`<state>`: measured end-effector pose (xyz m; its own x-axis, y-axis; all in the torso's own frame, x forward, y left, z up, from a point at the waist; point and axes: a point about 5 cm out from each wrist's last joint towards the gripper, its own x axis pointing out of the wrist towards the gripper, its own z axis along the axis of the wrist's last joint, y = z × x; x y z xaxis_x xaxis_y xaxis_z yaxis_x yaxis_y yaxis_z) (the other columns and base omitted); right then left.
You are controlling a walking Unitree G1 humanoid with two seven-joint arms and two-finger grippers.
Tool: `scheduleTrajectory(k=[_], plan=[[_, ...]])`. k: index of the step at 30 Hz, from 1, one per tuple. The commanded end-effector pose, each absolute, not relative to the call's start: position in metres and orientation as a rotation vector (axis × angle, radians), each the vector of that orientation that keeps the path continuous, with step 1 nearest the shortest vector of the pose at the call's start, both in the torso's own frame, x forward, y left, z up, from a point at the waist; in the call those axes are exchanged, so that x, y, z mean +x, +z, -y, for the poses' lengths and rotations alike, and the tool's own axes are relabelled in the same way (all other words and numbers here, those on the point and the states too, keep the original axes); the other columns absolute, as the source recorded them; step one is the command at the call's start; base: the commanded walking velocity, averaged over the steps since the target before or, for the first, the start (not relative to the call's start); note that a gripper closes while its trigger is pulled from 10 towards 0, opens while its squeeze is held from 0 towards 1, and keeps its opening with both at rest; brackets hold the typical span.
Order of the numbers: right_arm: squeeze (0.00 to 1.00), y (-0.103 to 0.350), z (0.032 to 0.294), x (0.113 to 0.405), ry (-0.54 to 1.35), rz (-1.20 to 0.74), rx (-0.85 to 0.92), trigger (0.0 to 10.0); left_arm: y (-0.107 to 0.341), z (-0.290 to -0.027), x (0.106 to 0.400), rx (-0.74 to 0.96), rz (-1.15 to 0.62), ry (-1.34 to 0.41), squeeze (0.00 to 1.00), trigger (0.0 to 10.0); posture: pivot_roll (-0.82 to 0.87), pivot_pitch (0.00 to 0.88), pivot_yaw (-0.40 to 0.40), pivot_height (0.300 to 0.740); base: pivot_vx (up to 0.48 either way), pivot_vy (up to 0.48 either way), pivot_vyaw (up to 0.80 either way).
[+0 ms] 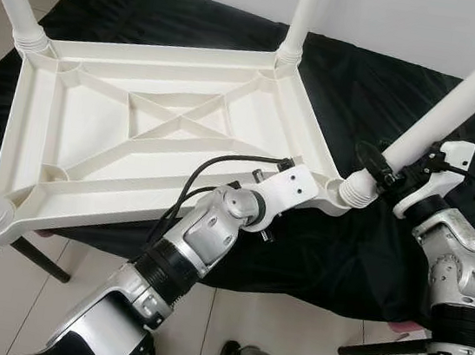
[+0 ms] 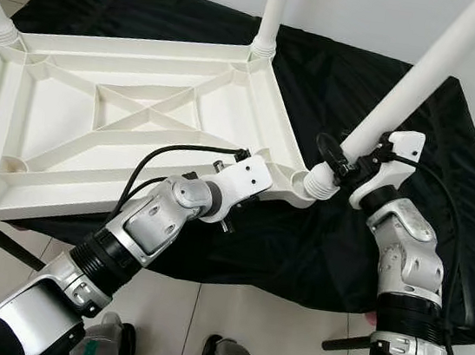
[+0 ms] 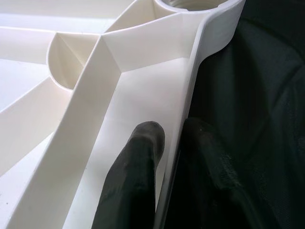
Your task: Building children table
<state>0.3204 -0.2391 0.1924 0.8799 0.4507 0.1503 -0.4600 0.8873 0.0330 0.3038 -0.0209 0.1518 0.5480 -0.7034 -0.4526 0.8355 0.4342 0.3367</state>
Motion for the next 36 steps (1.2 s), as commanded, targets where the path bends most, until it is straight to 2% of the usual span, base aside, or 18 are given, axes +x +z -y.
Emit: scheduleTrajectory(k=[1,12,36], plan=[[0.00,0.193,0.240,0.320,0.515,0.138,0.071,10.0,0.147,0.020,0.303,0.584,-0.284,-0.990,0.00,10.0,-0.01,0.100,-0.071,0.740,0.000,0.000,0.00],[0.00,0.200,0.216,0.326,0.648,0.167,0.019,10.0,0.147,0.019,0.303,0.578,-0.284,-0.981,0.00,10.0,0.00,0.092,-0.077,0.740,0.000,0.000,0.00],[0.00,0.173,0.230,0.328,0.600,0.056,-0.062,10.0,0.148,0.019,0.304,0.569,-0.278,-0.967,0.00,10.0,0.00,0.077,-0.084,0.740,0.000,0.000,0.00]])
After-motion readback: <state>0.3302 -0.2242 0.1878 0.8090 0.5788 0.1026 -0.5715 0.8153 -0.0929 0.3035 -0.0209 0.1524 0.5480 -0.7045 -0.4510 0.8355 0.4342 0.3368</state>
